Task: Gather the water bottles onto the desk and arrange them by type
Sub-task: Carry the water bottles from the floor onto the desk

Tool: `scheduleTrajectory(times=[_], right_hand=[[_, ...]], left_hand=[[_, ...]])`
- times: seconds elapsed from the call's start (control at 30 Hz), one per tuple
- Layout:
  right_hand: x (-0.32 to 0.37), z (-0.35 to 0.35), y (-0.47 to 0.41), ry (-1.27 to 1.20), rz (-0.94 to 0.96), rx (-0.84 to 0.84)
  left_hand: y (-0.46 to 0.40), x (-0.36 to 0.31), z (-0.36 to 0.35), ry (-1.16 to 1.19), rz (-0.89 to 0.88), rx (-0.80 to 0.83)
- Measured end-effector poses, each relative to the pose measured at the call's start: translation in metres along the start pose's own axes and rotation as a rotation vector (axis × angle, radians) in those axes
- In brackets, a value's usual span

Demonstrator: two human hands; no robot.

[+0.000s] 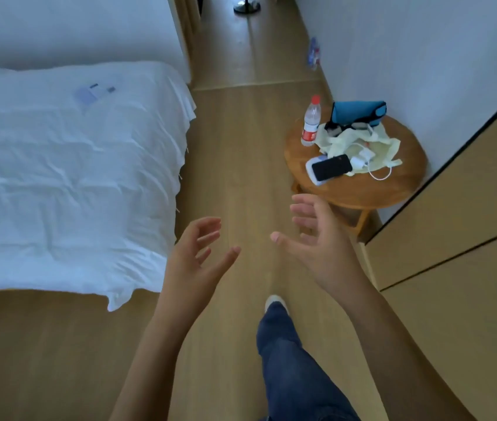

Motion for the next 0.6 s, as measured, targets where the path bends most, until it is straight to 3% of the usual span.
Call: scheduleTrajectory(times=[0.3,0.6], right_hand=[[-0.001,0.011,-0.269,0.005,0.007,0.018],[-0.014,-0.007,-0.521,0.036,0.010,-0.059]], left_hand=[[-0.262,-0.070,-0.030,-0.034,-0.030,0.008],[-0.532,-0.090,-0.053,-0.035,-0.062,0.086]])
Point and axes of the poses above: each hand's wrist, its own y-axis away from the middle knuckle, its own z-axis out of the back of the hand, x = y × z, the point moved 7 cm from there along -y, towards the middle knuckle, and after that the axes turned 5 degrees about z, right-handed, at the moved point
